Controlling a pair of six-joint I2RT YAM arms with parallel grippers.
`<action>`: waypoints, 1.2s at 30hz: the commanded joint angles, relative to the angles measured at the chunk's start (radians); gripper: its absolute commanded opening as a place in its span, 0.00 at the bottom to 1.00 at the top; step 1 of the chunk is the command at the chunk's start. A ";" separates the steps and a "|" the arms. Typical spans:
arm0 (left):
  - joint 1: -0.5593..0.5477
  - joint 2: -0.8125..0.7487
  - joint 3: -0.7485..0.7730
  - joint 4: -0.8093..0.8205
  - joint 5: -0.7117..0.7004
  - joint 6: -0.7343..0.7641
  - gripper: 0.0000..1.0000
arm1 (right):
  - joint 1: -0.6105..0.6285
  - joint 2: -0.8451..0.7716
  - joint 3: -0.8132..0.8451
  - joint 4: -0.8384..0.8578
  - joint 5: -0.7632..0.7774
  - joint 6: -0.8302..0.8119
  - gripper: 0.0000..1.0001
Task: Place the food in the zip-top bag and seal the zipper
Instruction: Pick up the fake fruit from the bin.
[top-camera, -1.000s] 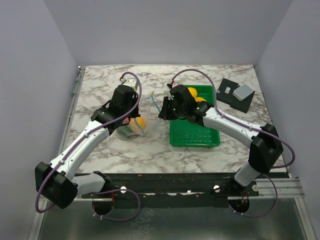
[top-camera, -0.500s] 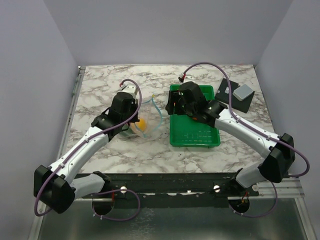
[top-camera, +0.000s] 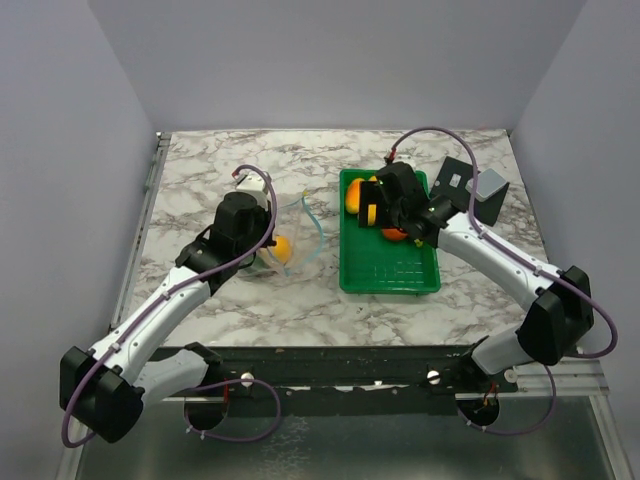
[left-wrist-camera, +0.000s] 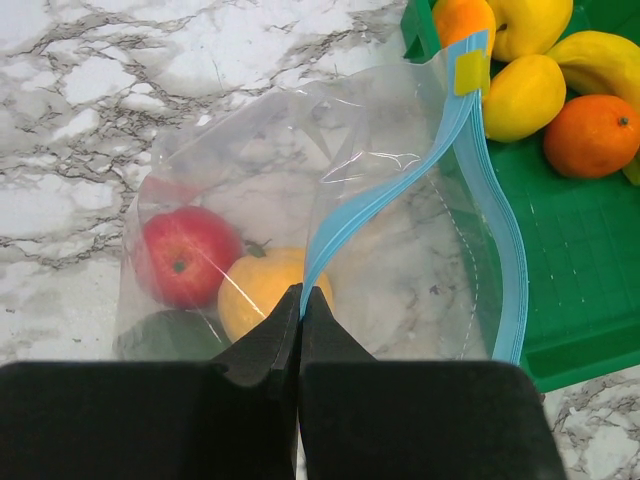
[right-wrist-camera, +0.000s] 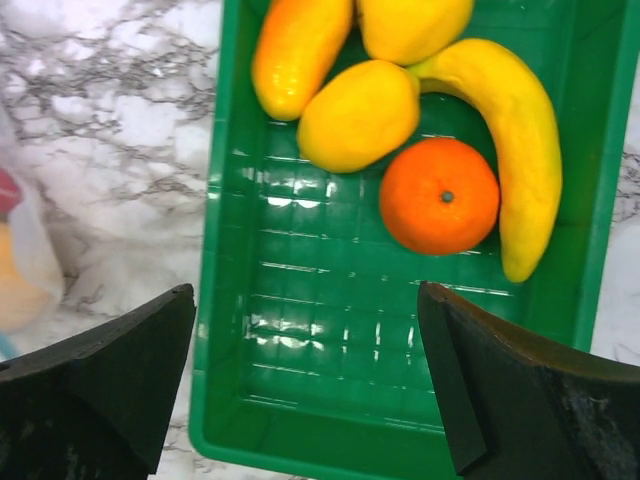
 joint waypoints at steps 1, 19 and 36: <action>0.004 -0.028 -0.018 0.026 -0.005 0.012 0.00 | -0.038 0.036 -0.030 -0.017 0.016 -0.019 1.00; 0.003 -0.033 -0.022 0.027 -0.017 0.012 0.00 | -0.127 0.224 0.023 0.009 0.063 -0.057 1.00; 0.003 0.000 -0.014 0.027 -0.019 0.014 0.00 | -0.170 0.330 0.046 0.038 0.045 -0.070 1.00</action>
